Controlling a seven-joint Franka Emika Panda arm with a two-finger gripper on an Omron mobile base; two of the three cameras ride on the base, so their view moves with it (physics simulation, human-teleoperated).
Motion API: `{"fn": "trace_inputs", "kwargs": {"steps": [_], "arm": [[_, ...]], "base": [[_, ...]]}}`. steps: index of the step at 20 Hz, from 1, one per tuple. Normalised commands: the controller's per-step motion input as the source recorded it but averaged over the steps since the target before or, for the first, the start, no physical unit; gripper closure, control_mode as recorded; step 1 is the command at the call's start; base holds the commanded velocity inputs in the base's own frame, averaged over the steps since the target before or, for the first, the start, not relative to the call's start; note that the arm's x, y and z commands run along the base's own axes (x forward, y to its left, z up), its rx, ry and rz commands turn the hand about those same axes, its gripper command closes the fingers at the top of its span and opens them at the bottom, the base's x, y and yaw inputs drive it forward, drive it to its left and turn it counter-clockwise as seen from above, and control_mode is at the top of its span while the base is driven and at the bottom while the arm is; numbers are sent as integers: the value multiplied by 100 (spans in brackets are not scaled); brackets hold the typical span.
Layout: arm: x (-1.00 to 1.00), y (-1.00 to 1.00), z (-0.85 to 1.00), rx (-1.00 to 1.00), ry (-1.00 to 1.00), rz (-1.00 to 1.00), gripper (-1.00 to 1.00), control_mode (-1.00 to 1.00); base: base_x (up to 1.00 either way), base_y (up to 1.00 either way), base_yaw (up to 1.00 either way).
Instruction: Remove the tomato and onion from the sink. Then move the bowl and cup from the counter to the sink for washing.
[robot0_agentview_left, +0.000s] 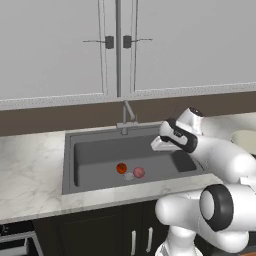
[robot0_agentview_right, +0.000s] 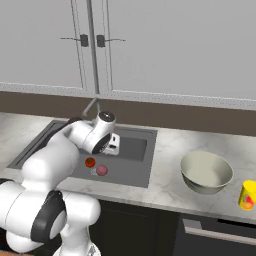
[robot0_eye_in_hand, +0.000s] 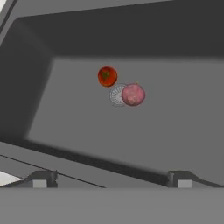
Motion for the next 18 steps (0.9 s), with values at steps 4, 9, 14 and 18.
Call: {"fn": "trace_inputs", "kwargs": {"steps": [4, 9, 14, 18], "arm": [[11, 0, -18, 0, -2, -2, -100, -100], [10, 2, -17, 0, -2, -1, -100, -100], [12, 5, -18, 0, 0, -1, -100, -100], [12, 7, -18, 0, 0, -3, -100, -100]], "base": [[0, 0, 0], [0, 0, 0], [0, 0, 0], [0, 0, 0]]}}
